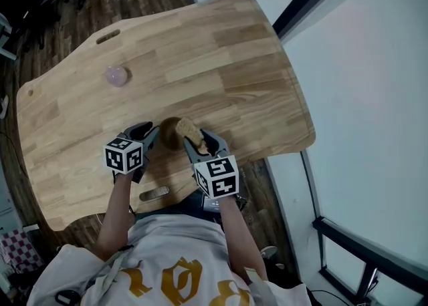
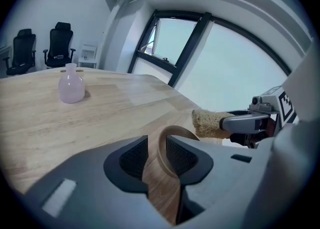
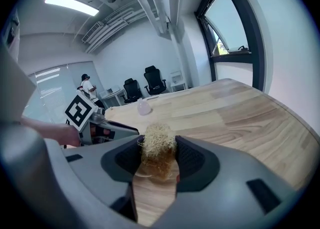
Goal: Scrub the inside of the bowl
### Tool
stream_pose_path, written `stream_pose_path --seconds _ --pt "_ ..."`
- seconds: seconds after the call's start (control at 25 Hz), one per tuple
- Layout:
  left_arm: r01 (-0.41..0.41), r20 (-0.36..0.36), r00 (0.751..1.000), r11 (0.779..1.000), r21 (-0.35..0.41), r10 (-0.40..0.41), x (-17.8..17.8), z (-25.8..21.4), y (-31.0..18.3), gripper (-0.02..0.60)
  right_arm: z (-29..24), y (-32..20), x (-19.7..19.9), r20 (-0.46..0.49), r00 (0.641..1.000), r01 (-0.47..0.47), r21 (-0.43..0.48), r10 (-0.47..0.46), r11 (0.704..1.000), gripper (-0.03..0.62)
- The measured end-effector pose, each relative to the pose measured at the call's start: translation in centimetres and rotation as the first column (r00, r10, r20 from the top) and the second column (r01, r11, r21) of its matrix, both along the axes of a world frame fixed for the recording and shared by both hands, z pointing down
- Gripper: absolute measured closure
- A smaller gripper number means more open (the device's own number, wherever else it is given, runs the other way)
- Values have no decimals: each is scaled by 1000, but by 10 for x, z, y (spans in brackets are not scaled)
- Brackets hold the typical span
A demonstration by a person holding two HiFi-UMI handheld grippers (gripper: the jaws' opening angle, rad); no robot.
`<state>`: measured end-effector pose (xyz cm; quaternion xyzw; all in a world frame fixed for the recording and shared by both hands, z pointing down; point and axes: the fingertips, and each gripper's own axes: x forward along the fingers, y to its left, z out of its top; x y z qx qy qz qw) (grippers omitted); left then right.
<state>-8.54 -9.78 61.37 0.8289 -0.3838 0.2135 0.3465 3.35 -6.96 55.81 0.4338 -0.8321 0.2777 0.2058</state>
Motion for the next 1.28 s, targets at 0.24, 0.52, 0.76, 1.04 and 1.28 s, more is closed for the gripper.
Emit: stream_pose_path --seconds 0.24,0.52,0.76,1.04,1.28 --pt "-54 21 998 998 -33 55 10 10 1 485 3 -2 -5 17 1000 10 -13 -10 1000 411" --pt "-105 67 992 991 -78 110 13 21 -1 486 4 1 -11 27 999 25 -27 -24 999 411" --pt "-139 62 987 982 -124 148 15 26 2 486 7 3 -14 23 999 36 -34 -35 999 410" --pt "-138 50 987 972 -190 150 17 34 8 510 8 7 -12 18 999 33 -39 -32 999 411" --pt "-63 70 995 982 -179 77 12 28 3 561 7 12 -13 7 999 41 -41 -41 998 410"
